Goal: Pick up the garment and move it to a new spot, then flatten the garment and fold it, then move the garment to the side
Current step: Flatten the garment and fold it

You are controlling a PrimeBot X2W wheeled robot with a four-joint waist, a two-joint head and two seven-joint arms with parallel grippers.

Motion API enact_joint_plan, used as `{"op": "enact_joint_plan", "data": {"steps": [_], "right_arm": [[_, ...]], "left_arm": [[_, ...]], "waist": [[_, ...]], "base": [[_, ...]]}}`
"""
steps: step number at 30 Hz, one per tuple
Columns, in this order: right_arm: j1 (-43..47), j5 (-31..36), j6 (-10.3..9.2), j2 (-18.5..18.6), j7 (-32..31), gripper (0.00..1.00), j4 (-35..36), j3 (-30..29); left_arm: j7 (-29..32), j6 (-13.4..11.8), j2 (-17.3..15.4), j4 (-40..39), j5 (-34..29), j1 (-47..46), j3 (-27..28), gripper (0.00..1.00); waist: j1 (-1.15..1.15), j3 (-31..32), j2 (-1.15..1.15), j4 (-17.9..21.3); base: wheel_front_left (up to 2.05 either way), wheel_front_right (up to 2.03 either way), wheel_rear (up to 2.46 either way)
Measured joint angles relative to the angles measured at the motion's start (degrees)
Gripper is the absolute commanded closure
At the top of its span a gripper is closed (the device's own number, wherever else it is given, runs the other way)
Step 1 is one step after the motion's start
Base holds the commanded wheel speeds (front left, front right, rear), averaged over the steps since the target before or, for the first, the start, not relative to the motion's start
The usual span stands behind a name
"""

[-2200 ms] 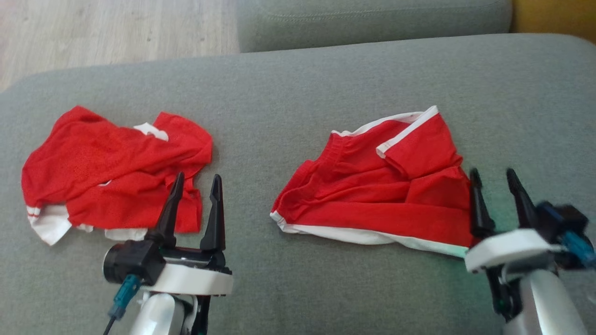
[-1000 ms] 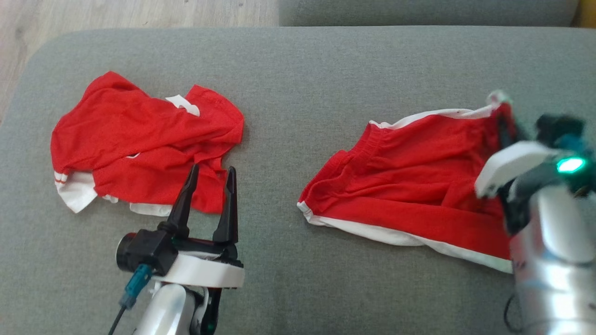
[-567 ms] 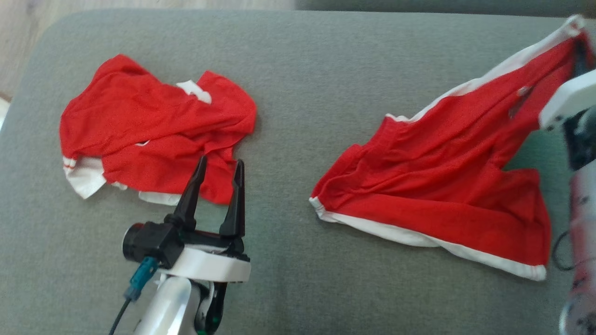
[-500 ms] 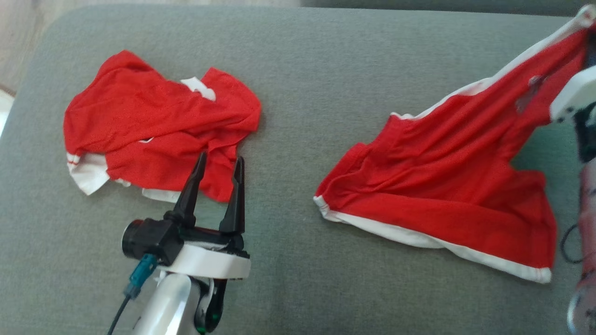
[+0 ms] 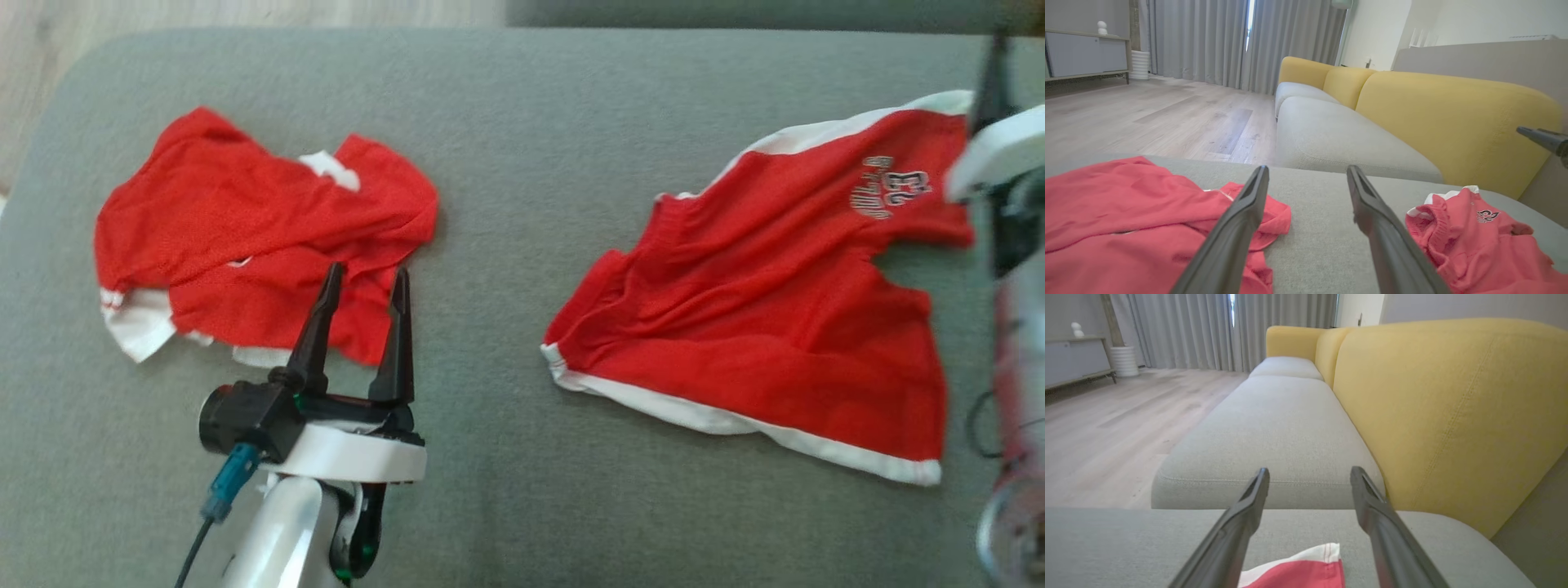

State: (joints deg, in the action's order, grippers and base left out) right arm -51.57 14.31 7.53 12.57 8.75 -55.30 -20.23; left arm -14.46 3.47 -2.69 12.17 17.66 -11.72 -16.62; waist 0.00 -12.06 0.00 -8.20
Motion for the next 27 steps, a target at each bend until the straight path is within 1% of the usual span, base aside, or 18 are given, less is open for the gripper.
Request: {"op": "enact_joint_plan", "data": {"steps": [3,6,9,12,15,16,17,18,19,21,24,27], "right_arm": [[1.61,-1.75,0.00,-2.99,3.44,0.00,0.91,2.18],[5.64,-5.22,0.00,-5.35,5.03,0.00,4.34,5.22],[11.48,-9.46,0.00,-6.97,5.46,0.00,9.76,8.23],[18.35,-14.25,0.00,-8.35,5.56,0.00,16.45,9.54],[25.41,-18.33,0.00,-8.77,5.61,0.00,22.40,11.09],[29.95,-22.53,0.00,-9.03,5.04,0.00,25.37,11.91],[31.99,-25.99,0.00,-9.04,4.49,0.00,26.54,12.78],[33.88,-28.53,0.00,-9.06,3.90,0.00,27.75,13.91],[35.66,-29.66,0.00,-9.15,3.56,0.00,28.93,14.77],[38.51,-30.76,0.00,-9.54,3.33,0.00,30.71,15.83],[41.76,-29.76,0.00,-9.71,3.42,0.00,31.65,16.61],[44.75,-26.65,0.00,-9.83,4.46,0.00,31.59,16.96]], "left_arm": [[0.00,0.01,0.00,-0.16,-0.12,0.22,0.48,0.00],[0.00,0.04,0.00,-0.37,-0.59,0.74,1.35,0.00],[0.00,0.05,0.00,-0.54,-0.88,2.01,2.12,0.00],[0.00,0.05,0.00,-0.57,-1.15,3.57,2.72,0.00],[0.00,0.07,-0.01,-0.57,-1.15,4.83,3.54,0.00],[0.00,0.07,-0.02,-0.56,-1.16,5.54,3.58,0.00],[0.00,0.08,-0.02,-0.57,-1.16,5.81,3.58,0.00],[0.00,0.08,-0.02,-0.57,-1.18,6.12,3.59,0.00],[0.00,0.11,-0.03,-0.55,-1.19,6.37,3.58,0.00],[0.00,0.15,-0.03,-0.52,-1.69,6.47,3.57,0.00],[0.00,0.59,-0.03,-0.47,-1.72,6.47,3.45,0.00],[0.00,0.65,-0.04,-0.04,-1.98,6.47,2.88,0.00]], "waist": [[0.00,1.37,0.00,1.51],[-0.01,3.05,0.00,3.02],[-0.01,4.71,0.00,4.69],[-0.01,6.39,0.00,6.30],[-0.01,8.01,0.00,7.77],[-0.01,8.97,0.00,8.66],[-0.02,9.36,0.00,9.04],[-0.02,9.67,0.00,9.44],[-0.02,9.92,0.00,9.79],[-0.01,10.25,0.00,10.19],[-0.01,10.23,0.00,10.21],[-0.01,10.06,0.00,9.93]], "base": [[0.00,0.00,0.00],[0.00,0.00,0.00],[0.00,0.00,0.00],[0.00,0.00,0.00],[0.00,0.00,0.00],[0.00,0.00,0.00],[0.00,0.00,0.00],[0.00,0.00,0.00],[0.00,0.00,0.00],[0.00,0.00,0.00],[0.00,0.00,0.00],[0.00,0.00,0.00]]}}
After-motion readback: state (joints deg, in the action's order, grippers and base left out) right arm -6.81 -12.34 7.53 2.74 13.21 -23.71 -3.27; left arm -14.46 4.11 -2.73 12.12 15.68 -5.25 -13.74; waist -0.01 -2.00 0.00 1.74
